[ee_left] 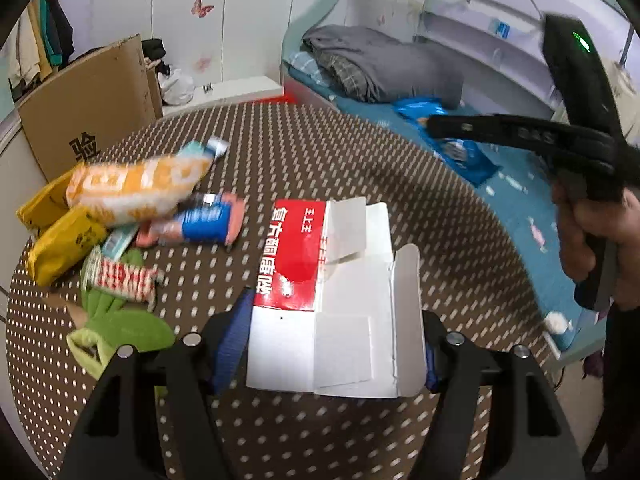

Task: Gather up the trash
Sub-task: 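Drop the blue wrapper and red-and-white box into the wastebasket with both grippers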

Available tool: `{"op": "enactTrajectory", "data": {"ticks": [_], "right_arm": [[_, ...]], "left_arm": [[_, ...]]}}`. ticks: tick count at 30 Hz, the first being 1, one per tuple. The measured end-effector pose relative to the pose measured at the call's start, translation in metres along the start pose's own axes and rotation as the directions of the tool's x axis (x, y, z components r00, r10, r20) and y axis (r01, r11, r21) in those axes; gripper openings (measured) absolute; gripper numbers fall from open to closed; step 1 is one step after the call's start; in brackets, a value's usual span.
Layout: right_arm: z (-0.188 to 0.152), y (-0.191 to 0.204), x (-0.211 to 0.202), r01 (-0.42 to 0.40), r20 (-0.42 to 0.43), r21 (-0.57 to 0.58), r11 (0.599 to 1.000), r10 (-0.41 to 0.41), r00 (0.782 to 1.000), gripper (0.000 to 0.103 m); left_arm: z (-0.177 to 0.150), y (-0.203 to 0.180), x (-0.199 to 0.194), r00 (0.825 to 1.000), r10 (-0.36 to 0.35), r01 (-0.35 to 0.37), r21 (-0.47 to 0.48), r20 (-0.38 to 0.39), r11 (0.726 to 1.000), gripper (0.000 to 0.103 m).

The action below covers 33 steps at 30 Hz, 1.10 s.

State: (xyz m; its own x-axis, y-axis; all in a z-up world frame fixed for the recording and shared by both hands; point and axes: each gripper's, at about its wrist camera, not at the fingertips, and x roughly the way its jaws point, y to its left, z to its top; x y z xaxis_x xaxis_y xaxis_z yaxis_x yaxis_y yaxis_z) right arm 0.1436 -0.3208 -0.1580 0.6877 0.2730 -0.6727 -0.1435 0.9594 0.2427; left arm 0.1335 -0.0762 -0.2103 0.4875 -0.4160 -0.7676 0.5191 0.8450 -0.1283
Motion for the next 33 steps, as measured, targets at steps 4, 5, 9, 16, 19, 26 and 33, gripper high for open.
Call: {"op": "enactTrajectory", "data": {"ticks": [4,5,9,16,19,26,33], "right_arm": [[0.010,-0.032,-0.040,0.016,0.082,0.069,0.997,-0.022,0.996,0.025],[0.011,-0.043,-0.051,0.021,0.101,0.092,0.996,-0.031,0.994,0.025],[0.005,-0.091,-0.069,0.065,0.121,0.172,0.983,-0.086,0.989,0.025],[-0.041,-0.196,-0.026,0.139,-0.016,0.375,0.917,-0.144,0.989,0.025],[-0.064,-0.230,0.010,0.161,-0.092,0.428,0.889,-0.135,0.987,0.025],[-0.106,-0.291,0.077,0.175,-0.196,0.549,0.817,-0.078,0.978,0.061],[-0.138,-0.322,0.067,0.178,-0.167,0.638,0.749,-0.090,0.982,0.074]], "left_arm": [[0.024,-0.011,-0.005,0.999,-0.010,0.011,-0.018,0.046,1.000,0.067],[0.032,-0.017,-0.005,0.998,-0.014,0.016,-0.024,0.059,1.000,0.067],[0.056,-0.037,-0.001,0.996,-0.014,0.016,-0.024,0.092,1.000,0.067],[0.084,-0.081,0.024,0.995,-0.055,0.055,-0.001,0.085,0.998,0.067],[0.091,-0.100,0.037,0.995,-0.067,0.065,0.025,0.069,0.998,0.067],[0.112,-0.137,0.076,0.997,-0.080,0.079,0.066,0.019,0.995,0.067],[0.126,-0.180,0.124,0.994,-0.097,0.103,0.129,-0.056,0.986,0.067]]}}
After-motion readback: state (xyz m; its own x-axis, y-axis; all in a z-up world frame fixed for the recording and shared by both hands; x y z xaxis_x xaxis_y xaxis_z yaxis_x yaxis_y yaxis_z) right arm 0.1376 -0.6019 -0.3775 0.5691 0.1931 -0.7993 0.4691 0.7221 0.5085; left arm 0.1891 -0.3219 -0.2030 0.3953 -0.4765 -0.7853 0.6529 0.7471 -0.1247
